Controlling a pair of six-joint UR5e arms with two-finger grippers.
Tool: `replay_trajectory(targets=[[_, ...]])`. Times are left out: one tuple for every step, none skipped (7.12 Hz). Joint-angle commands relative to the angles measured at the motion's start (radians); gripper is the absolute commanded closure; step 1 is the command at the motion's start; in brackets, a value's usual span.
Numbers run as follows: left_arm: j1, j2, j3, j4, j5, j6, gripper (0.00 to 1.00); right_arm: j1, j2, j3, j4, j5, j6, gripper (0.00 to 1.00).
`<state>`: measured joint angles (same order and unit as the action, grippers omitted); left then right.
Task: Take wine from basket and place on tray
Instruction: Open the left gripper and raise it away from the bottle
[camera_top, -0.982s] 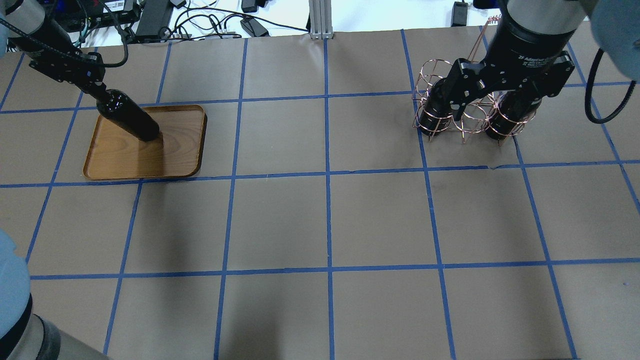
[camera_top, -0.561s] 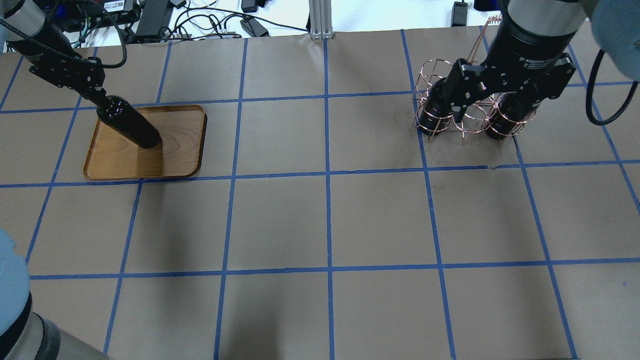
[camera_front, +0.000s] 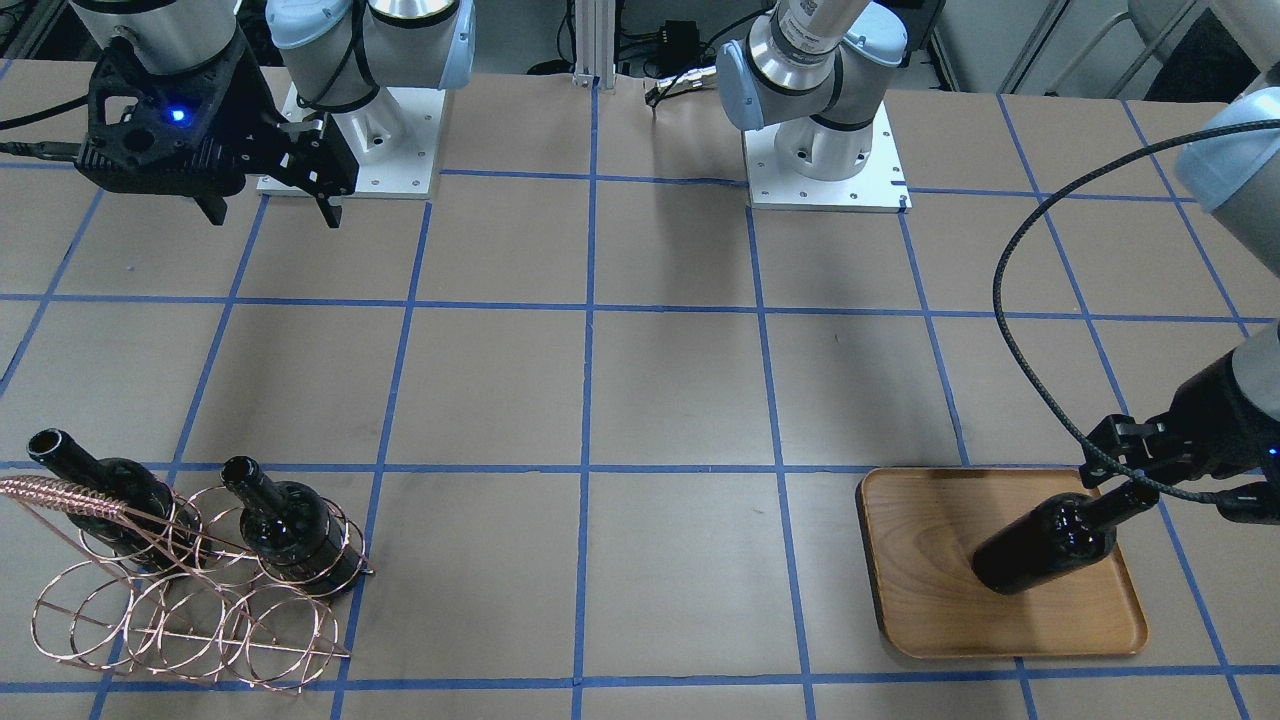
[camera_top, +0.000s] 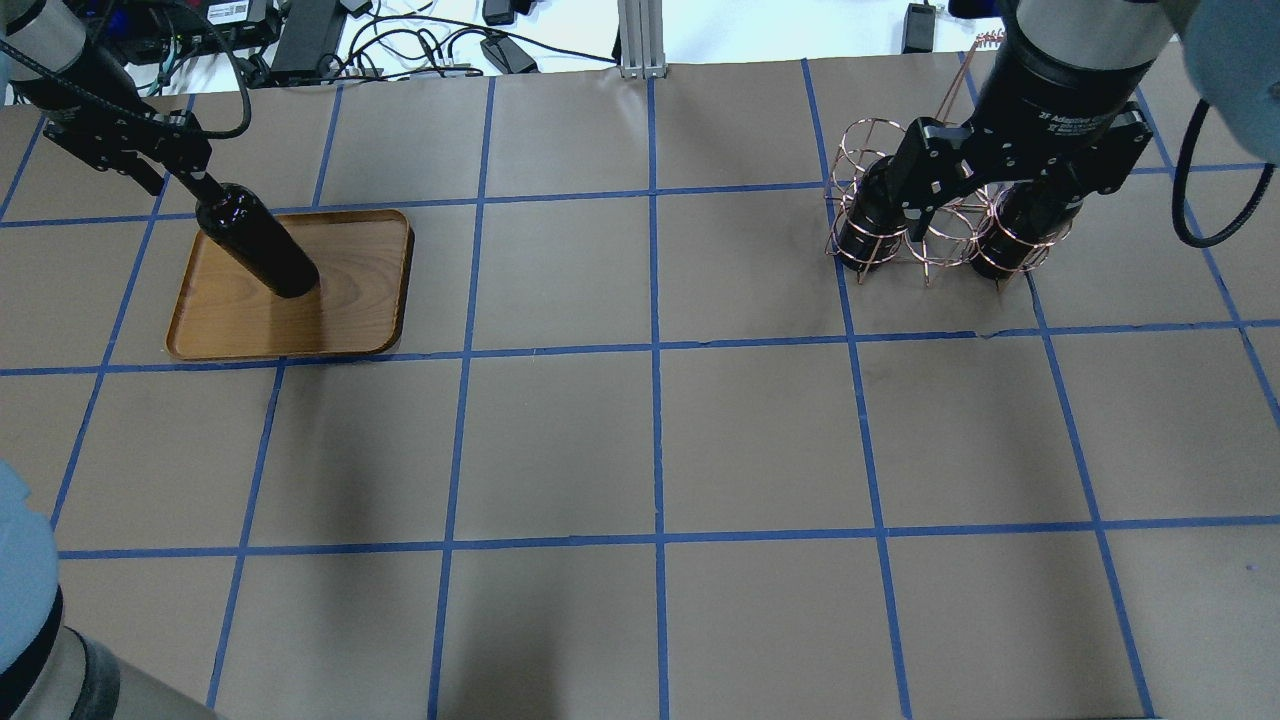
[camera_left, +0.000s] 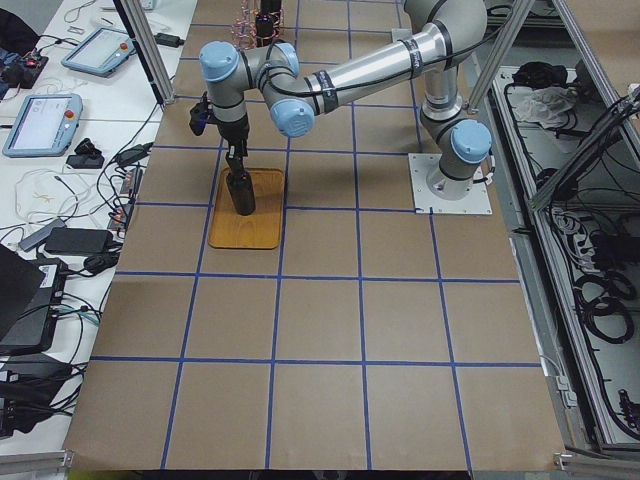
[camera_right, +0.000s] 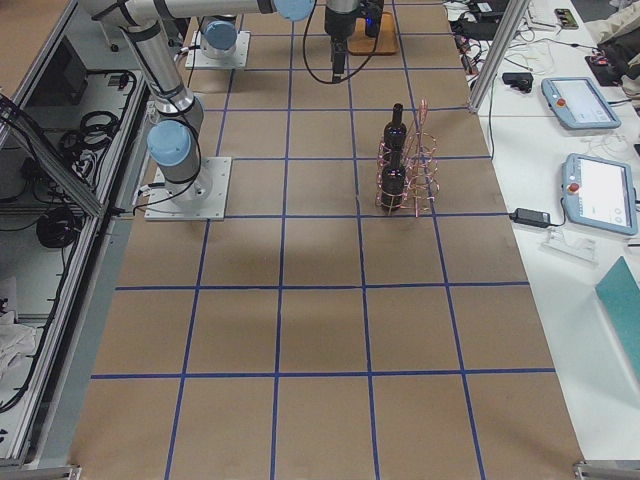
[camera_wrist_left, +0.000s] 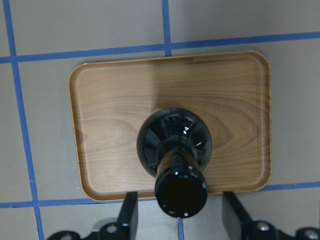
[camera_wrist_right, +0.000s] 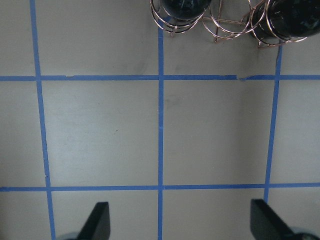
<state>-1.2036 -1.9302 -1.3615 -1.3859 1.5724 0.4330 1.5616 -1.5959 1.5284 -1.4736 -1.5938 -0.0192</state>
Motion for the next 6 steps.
replay_trajectory(targets=[[-0.025,0.09,0.013,-0.053,-0.003,-0.011,0.0,0.0,0.001,0.001,-0.008,0.0,-0.002,0.0],[-0.042,0.167,0.039,-0.165,0.003,-0.037,0.0,0.0,0.001,0.001,-0.013,0.0,-0.002,0.0],[-0.056,0.245,0.035,-0.221,0.001,-0.057,0.0,0.002,0.008,0.003,-0.013,0.001,-0.002,0.0],[-0.103,0.314,0.013,-0.276,0.011,-0.101,0.0,0.002,0.008,0.003,-0.016,0.002,-0.002,0.0],[-0.194,0.357,-0.04,-0.266,0.011,-0.228,0.0,0.002,0.008,0.003,-0.016,0.002,-0.002,0.0],[-0.317,0.365,-0.1,-0.187,0.043,-0.42,0.0,0.0,0.008,0.003,-0.014,0.0,-0.002,0.0]])
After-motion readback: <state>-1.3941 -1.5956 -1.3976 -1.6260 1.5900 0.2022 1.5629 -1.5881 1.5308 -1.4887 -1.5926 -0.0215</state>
